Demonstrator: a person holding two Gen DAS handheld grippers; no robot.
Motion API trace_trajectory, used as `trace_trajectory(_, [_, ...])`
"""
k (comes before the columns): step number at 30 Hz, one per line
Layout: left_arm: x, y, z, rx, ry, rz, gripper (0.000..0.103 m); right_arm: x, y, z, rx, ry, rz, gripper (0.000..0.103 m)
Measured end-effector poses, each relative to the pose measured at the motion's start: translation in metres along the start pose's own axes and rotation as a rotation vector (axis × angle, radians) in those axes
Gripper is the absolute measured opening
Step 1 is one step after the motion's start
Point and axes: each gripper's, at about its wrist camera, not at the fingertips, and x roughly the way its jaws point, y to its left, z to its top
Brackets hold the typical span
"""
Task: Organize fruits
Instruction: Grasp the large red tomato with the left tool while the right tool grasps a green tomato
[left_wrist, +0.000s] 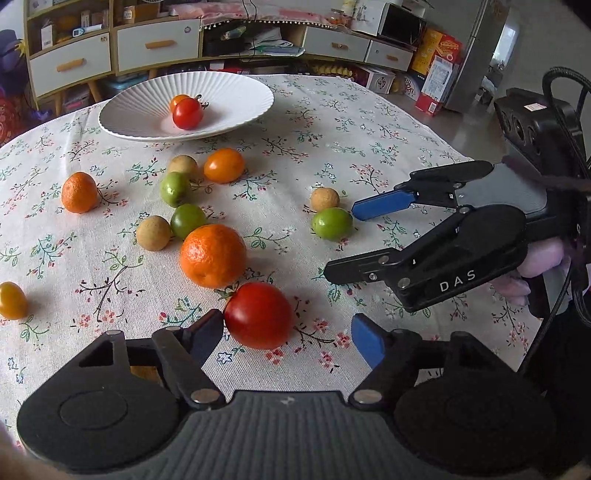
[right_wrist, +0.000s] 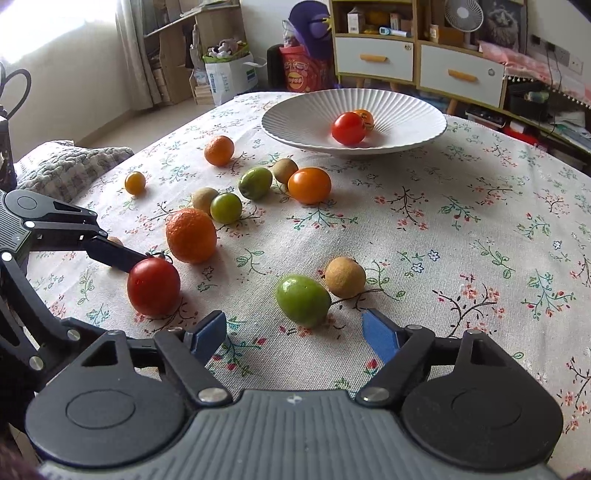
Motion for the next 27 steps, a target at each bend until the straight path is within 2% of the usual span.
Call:
trace_trajectory(9, [0.003, 0.008, 0.001, -0.062, -0.014, 0.021, 0.054, 0.002, 0.004, 0.001, -0.016, -0.020, 0.021, 0.059])
trace_trajectory(13, [0.003, 0.010, 0.000, -0.082, -0.033, 0.019, 0.050, 0.003, 0.004, 0.002, -0.005, -0.029, 0.019, 0.054])
trace_trajectory(19, [0.001, 0.012, 0.001, -0.099, -0.047, 0.015, 0.037, 0.004, 0.004, 0.002, -0.001, -0.042, 0.008, 0.046])
trace_trajectory(27, [0.000, 0.011, 0.000, -0.095, -0.053, 0.016, 0.037, 0.004, 0.003, 0.003, -0.007, -0.045, 0.003, 0.030])
